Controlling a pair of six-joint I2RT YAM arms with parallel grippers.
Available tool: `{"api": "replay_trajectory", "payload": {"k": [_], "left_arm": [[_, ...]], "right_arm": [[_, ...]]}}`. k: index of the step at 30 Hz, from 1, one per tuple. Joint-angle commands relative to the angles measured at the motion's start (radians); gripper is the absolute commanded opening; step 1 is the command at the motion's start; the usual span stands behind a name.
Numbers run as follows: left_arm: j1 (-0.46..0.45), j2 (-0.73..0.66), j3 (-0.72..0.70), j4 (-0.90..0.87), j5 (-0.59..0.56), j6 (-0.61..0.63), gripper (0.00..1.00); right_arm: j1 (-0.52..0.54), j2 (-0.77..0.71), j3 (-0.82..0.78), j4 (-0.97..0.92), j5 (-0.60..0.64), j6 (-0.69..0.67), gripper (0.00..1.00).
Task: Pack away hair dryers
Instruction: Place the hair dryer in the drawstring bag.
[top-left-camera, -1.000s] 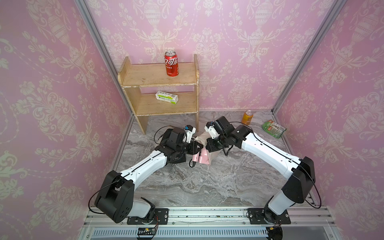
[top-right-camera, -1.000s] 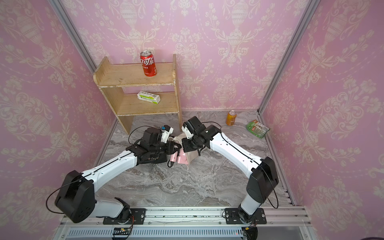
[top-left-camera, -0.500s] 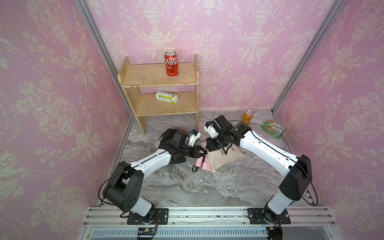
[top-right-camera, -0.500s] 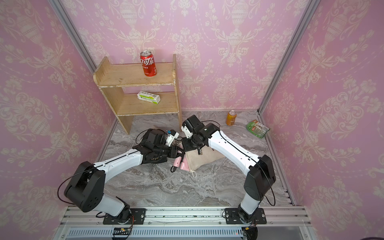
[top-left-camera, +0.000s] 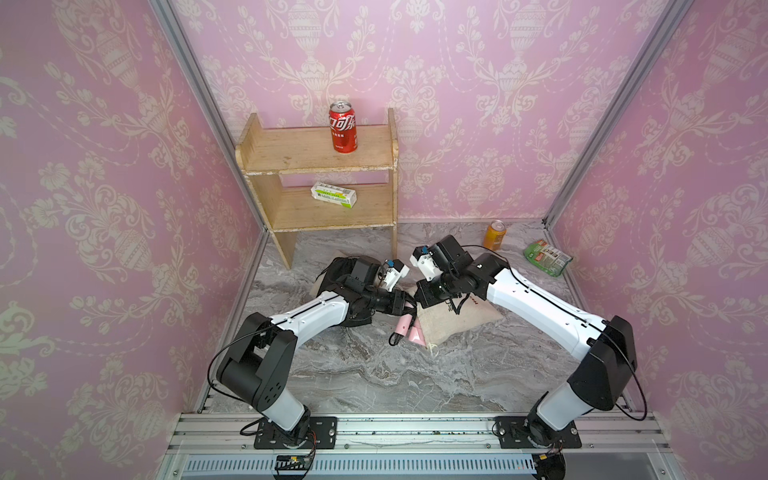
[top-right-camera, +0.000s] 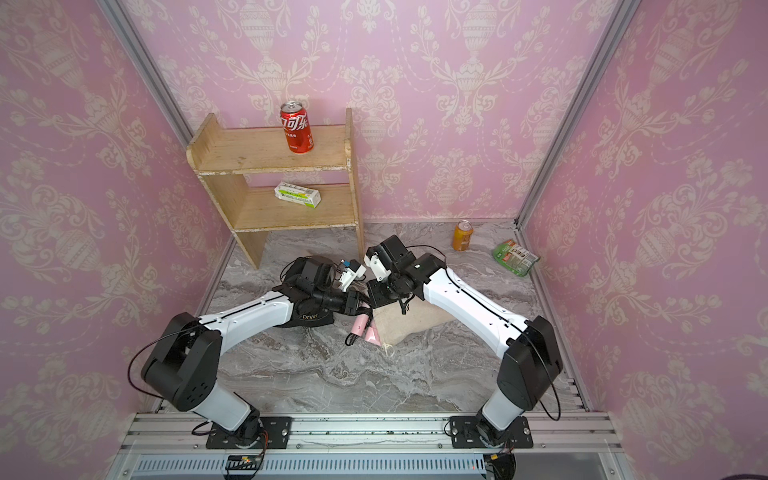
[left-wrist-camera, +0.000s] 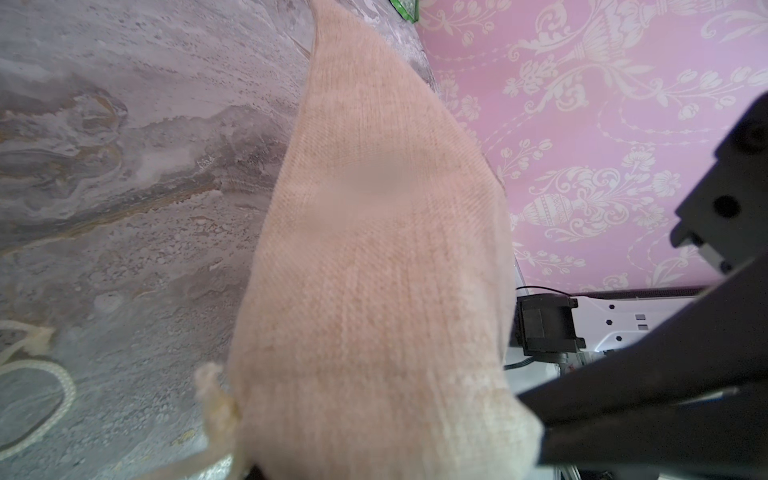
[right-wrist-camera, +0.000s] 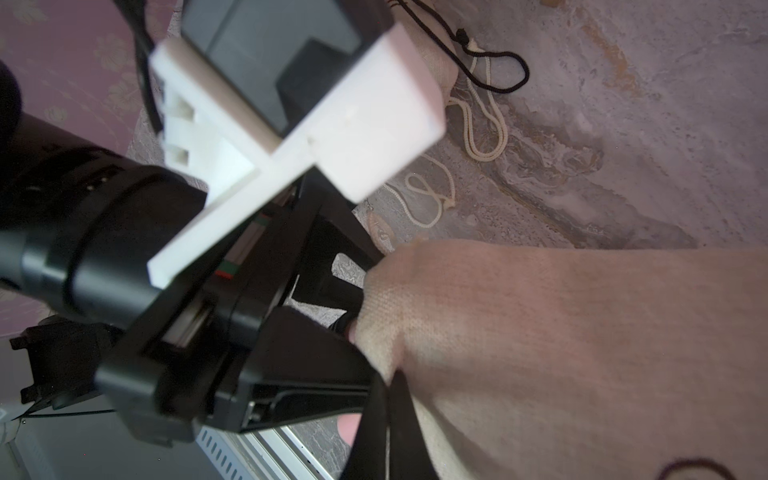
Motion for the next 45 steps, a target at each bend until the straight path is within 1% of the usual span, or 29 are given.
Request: {"api": "replay_trajectory", "payload": {"k": [1,7,12,15,18,19,22,26,28,31,36,45], "left_arm": [[0.008,0.002,0.059,0.030,0.062,0.014,0.25],[0.064,-0.021,0.043,0.120,0.034,-0.057,0.25],[0.081,-0.023,0.037,0.169,0.010,-0.091,0.25],[0.081,-0.014,0.024,0.215,-0.003,-0.122,0.25],[0.081,-0.008,0.007,0.263,-0.034,-0.150,0.25],[0.081,-0.006,0.006,0.263,-0.042,-0.149,0.25],[0.081,-0.012,0.002,0.252,-0.076,-0.137,0.26],[0.081,-0.010,-0.012,0.263,-0.130,-0.143,0.27],[0.078,-0.001,-0.025,0.300,-0.158,-0.169,0.27],[0.066,0.014,-0.038,0.344,-0.185,-0.197,0.28],[0.036,0.043,-0.036,0.359,-0.215,-0.201,0.30],[-0.013,0.084,-0.043,0.356,-0.191,-0.195,0.31]], "right_arm": [[0.006,-0.062,-0.060,0.023,-0.037,-0.019,0.00],[0.005,-0.110,-0.144,0.017,-0.038,-0.015,0.00],[0.018,-0.128,-0.179,0.037,-0.067,0.004,0.00],[0.027,-0.123,-0.175,0.031,-0.057,0.006,0.00],[0.038,-0.106,-0.166,0.036,-0.075,0.017,0.00],[0.048,-0.100,-0.159,0.031,-0.077,0.013,0.00],[0.062,-0.092,-0.143,-0.004,-0.032,-0.005,0.00],[0.062,-0.087,-0.119,0.005,-0.049,0.006,0.00],[0.063,-0.074,-0.104,0.022,-0.073,0.024,0.00],[0.064,-0.049,-0.098,0.045,-0.072,0.062,0.00],[0.073,-0.013,-0.105,0.082,-0.076,0.096,0.00],[0.066,-0.016,-0.090,0.076,0.038,0.118,0.00]]}}
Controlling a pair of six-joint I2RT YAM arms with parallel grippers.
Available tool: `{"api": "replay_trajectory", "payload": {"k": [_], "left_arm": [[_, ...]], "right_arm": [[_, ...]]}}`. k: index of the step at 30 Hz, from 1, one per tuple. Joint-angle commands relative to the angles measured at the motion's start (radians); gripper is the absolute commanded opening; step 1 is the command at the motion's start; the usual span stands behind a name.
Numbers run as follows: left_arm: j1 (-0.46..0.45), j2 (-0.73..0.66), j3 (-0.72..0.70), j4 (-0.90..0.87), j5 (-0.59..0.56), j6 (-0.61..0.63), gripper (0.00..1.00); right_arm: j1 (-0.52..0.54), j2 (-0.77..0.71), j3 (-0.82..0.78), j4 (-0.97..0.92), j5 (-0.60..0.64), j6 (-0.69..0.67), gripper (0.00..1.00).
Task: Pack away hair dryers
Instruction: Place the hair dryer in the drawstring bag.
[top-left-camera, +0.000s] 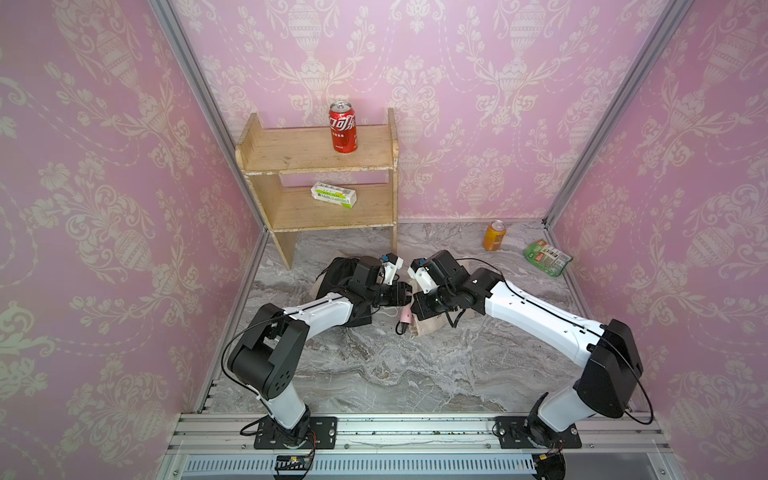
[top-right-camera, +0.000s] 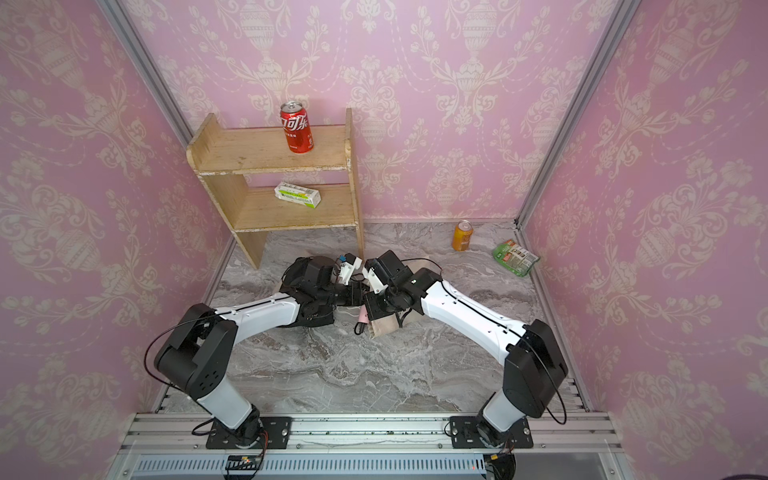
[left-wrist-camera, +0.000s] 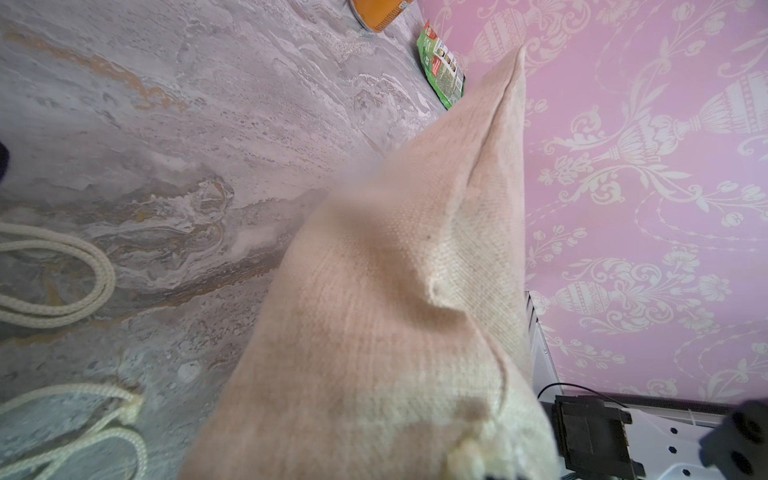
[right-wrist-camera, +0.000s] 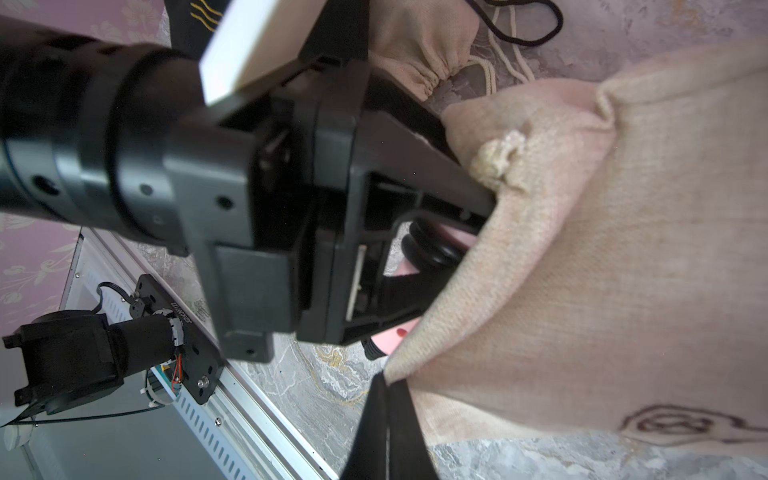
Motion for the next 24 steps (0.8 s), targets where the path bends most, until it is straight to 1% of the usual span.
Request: {"api": "replay_trajectory", "payload": {"k": [1,5,9,11,17,18,21,22,24], "left_arm": [[-0.017,0.009,-0.001,0.077,0.004,-0.017,0.31],[-0.034,0.022,-0.028,0.080,0.012,-0.017,0.31],[-0.036,0.031,-0.057,0.099,0.001,-0.028,0.32],[-0.039,0.039,-0.059,0.110,0.002,-0.038,0.32],[-0.045,0.061,-0.056,0.152,0.014,-0.066,0.37],[-0.045,0.063,-0.056,0.157,0.015,-0.068,0.40],[-0.046,0.062,-0.062,0.181,0.027,-0.074,0.57],[-0.046,0.059,-0.065,0.188,0.029,-0.072,0.61],[-0.046,0.048,-0.069,0.191,0.029,-0.064,0.63]], "right_arm": [[0.003,0.004,0.027,-0.028,0.026,0.033,0.00],[-0.009,0.006,0.022,-0.012,0.052,0.058,0.00],[-0.022,-0.028,-0.007,0.024,0.068,0.093,0.00],[-0.025,-0.047,-0.020,0.033,0.096,0.109,0.00],[-0.033,-0.081,-0.077,0.050,0.183,0.147,0.00],[-0.034,-0.085,-0.084,0.053,0.190,0.152,0.00],[-0.034,-0.103,-0.108,0.068,0.199,0.164,0.00],[-0.034,-0.109,-0.114,0.068,0.205,0.167,0.00],[-0.034,-0.117,-0.117,0.068,0.209,0.166,0.00]]}}
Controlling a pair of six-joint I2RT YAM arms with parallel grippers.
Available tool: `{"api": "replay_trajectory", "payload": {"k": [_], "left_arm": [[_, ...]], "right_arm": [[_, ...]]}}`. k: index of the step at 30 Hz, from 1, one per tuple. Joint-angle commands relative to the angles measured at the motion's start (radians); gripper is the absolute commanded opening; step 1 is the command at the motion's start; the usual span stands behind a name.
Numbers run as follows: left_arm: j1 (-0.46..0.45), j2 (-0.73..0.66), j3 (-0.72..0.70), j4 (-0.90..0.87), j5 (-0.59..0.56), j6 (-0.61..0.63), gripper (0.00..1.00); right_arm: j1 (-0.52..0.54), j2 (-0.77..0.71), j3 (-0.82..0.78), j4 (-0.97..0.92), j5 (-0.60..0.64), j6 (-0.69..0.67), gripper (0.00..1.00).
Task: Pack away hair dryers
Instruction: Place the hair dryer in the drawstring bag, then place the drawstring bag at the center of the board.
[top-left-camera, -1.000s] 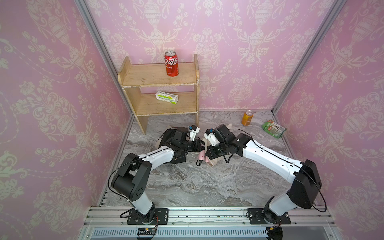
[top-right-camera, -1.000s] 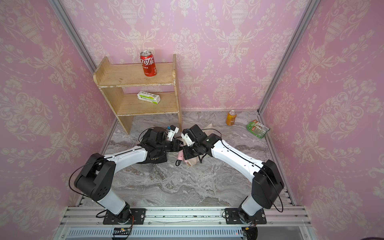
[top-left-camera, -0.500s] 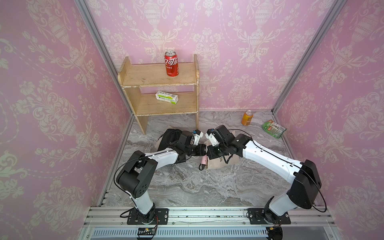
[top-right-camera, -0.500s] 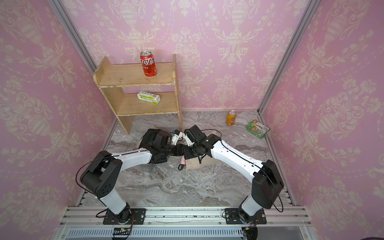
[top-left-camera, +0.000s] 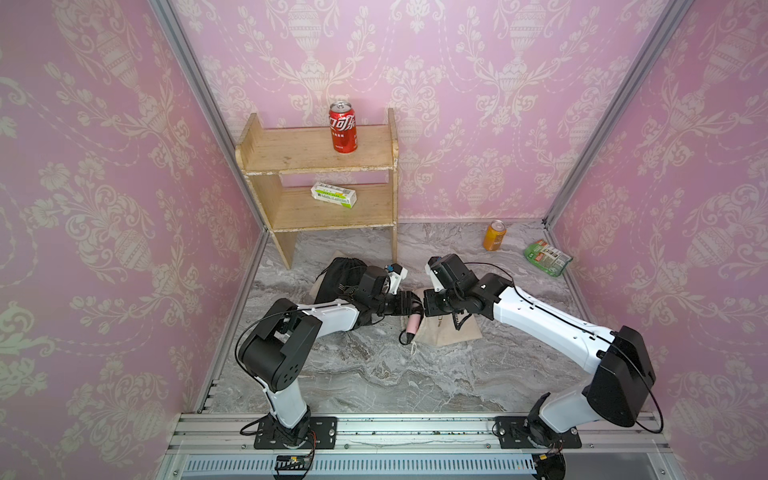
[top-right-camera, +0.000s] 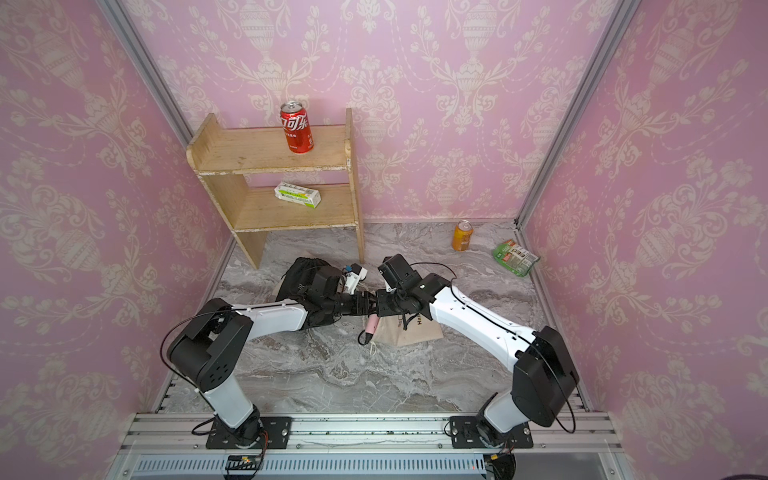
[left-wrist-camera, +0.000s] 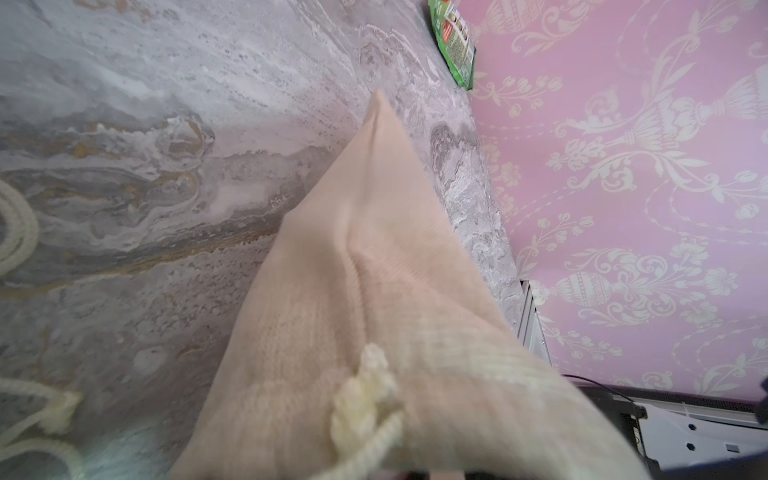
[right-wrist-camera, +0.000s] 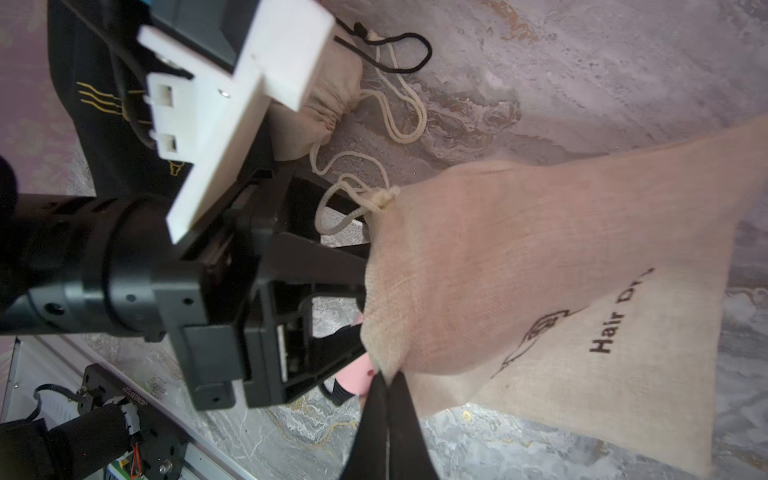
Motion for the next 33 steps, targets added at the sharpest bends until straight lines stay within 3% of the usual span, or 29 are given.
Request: {"api": "replay_trajectory", "payload": {"k": [1,7,19,26,33], "left_arm": [[-0.008,-0.020,-0.004,0.055,0.021,0.002,0.63],[-0.008,-0.076,0.006,-0.021,0.009,0.054,0.69],[-0.005,-0.344,-0.084,-0.248,-0.074,0.183,0.70],[0.003,-0.446,-0.204,-0.261,-0.186,0.151,0.69],[0.002,-0.447,-0.304,-0.140,-0.224,0.063,0.65]], "right_arm": [[-0.004,-0.051,-0.013,0.018,0.033,0.027,0.00],[-0.006,-0.075,-0.008,0.016,0.039,0.013,0.00],[-0.042,-0.116,-0.004,0.007,0.026,-0.007,0.00],[-0.073,-0.144,0.032,-0.022,-0.026,-0.024,0.00],[-0.108,-0.169,0.051,-0.026,-0.086,-0.023,0.00]]}}
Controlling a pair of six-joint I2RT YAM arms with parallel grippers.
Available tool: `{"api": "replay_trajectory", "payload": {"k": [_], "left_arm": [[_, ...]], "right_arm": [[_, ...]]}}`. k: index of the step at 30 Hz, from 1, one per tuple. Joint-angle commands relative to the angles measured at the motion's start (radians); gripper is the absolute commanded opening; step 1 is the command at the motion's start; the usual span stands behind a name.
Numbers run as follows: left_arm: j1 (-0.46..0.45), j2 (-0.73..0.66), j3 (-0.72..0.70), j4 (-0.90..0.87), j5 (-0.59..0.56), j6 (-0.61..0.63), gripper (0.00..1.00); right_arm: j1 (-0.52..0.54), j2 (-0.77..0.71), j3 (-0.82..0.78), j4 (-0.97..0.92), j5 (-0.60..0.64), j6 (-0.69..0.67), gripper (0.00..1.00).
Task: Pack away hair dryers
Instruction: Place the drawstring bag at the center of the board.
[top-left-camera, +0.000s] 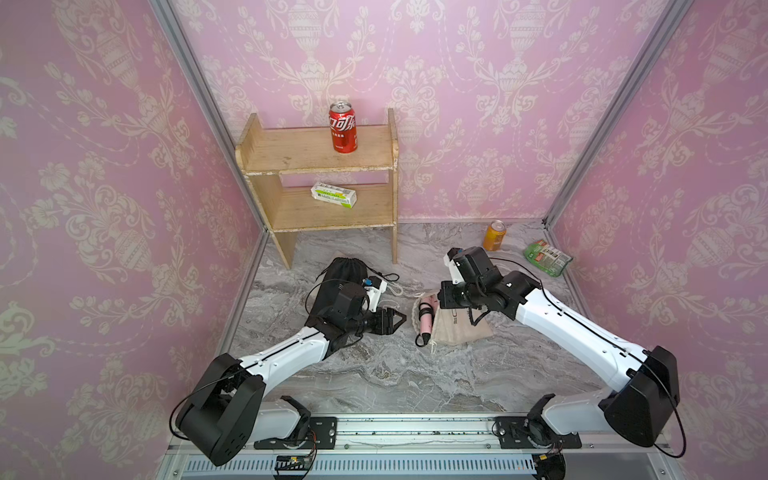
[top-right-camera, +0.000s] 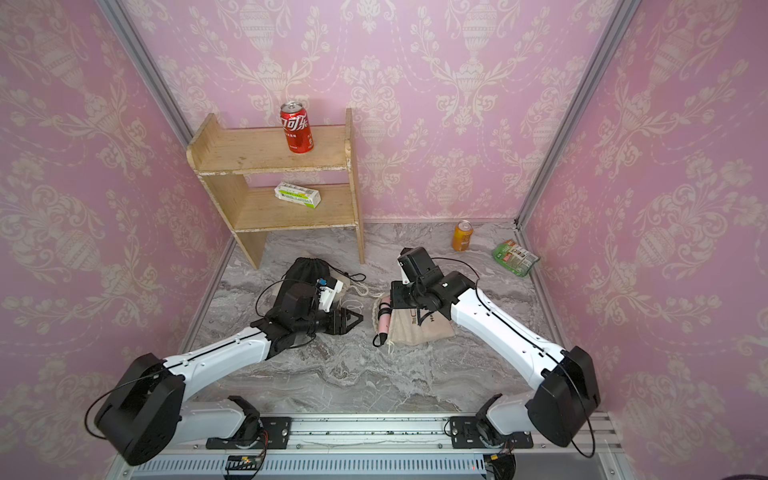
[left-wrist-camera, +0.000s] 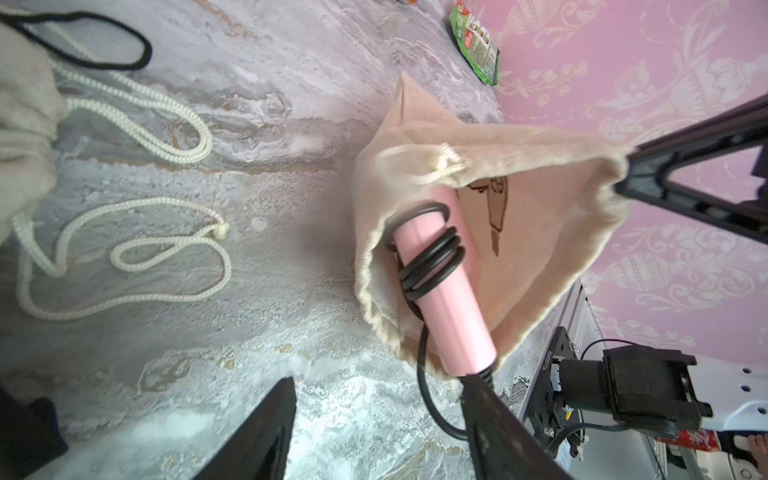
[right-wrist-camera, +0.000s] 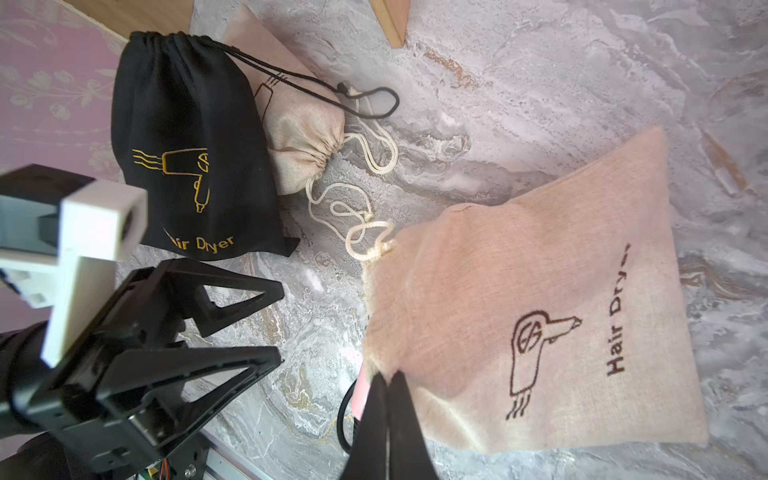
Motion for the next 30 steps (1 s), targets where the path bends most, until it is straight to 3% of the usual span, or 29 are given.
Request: {"api": "replay_trajectory", "payload": {"k": [1,24,27,30], "left_arm": [[0.000,0.004,-0.031,0.079,-0.042,-0.057,0.65],[-0.042,0.292,0.086,0.324,-0.021,-0.133,0.58],[-0.041,0.326,0.104,0.346,-0.007,-0.143,0.50],[-0.046,0.350,0.125,0.367,-0.004,-0.159,0.25]], "right_arm": [[-0.010,-0.043,0.055,0.017,-0.049,-0.017,0.00],[-0.017,-0.074,0.099,0.001,-0.110,-0.003,0.00],[-0.016,-0.080,0.099,0.000,-0.110,-0.001,0.00],[-0.017,-0.085,0.098,0.010,-0.116,0.004,0.00]]}}
